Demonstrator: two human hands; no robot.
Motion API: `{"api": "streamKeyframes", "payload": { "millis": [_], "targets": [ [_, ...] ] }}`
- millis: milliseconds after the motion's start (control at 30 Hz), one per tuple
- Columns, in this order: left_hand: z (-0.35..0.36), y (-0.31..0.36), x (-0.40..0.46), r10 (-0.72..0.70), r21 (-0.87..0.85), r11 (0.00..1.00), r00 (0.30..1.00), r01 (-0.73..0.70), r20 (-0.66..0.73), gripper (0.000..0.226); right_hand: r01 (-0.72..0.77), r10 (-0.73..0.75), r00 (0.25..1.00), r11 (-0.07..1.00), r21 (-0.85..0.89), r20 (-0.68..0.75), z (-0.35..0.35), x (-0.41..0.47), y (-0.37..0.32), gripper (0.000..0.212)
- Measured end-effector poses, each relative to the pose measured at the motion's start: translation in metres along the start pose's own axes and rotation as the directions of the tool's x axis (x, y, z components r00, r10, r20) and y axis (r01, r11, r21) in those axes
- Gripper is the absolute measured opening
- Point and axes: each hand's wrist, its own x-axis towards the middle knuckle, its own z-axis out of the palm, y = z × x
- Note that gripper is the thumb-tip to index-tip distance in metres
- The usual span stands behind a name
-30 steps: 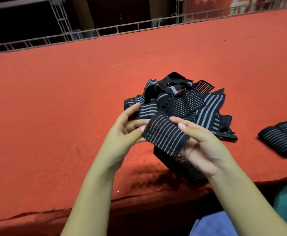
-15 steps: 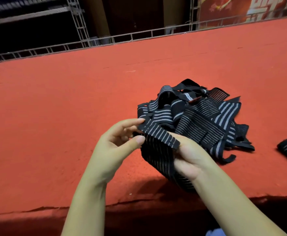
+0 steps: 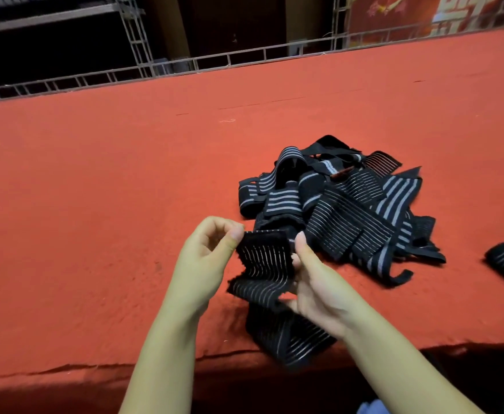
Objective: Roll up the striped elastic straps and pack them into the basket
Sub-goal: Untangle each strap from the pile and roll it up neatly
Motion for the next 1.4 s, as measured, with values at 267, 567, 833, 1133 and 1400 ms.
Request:
{"api": "streamKeyframes", "payload": {
  "millis": [267,567,833,1133,1400],
  "targets": [
    [0.016,-0.004,0.011,-0.077,-0.083,0.994,0.987,0.066,-0.138,0.015,0.233,-0.273,0.953,0.936,-0.264,-0.129,-0.008,-0.002,0.013,0.014],
    [0.033,-0.019,0.008,-0.217,-0.17,0.961,0.976,0.218,0.023,0.023,0.198,-0.258,0.958,0.912,-0.359,-0.126,-0.031,0.0,0.001,0.018],
    [0.043,-0.026,0.015,-0.17,-0.119,0.979,0.985,0.164,-0.041,0.036,-0.01,-0.655,0.703,0.379,-0.925,-0.276,-0.087,0.038,-0.063,0.039],
    [0.038,-0.029,0.022,-0.213,-0.134,0.971,0.97,0.197,-0.119,0.034,-0.106,-0.585,0.74,0.385,-0.917,-0.331,-0.085,0.073,-0.056,0.012],
    [0.042,-0.012,0.033,-0.057,-0.015,0.998,0.969,0.055,-0.241,0.024,0.327,-0.785,0.617,0.309,-0.893,-0.046,-0.032,0.027,-0.101,0.013]
  ]
}}
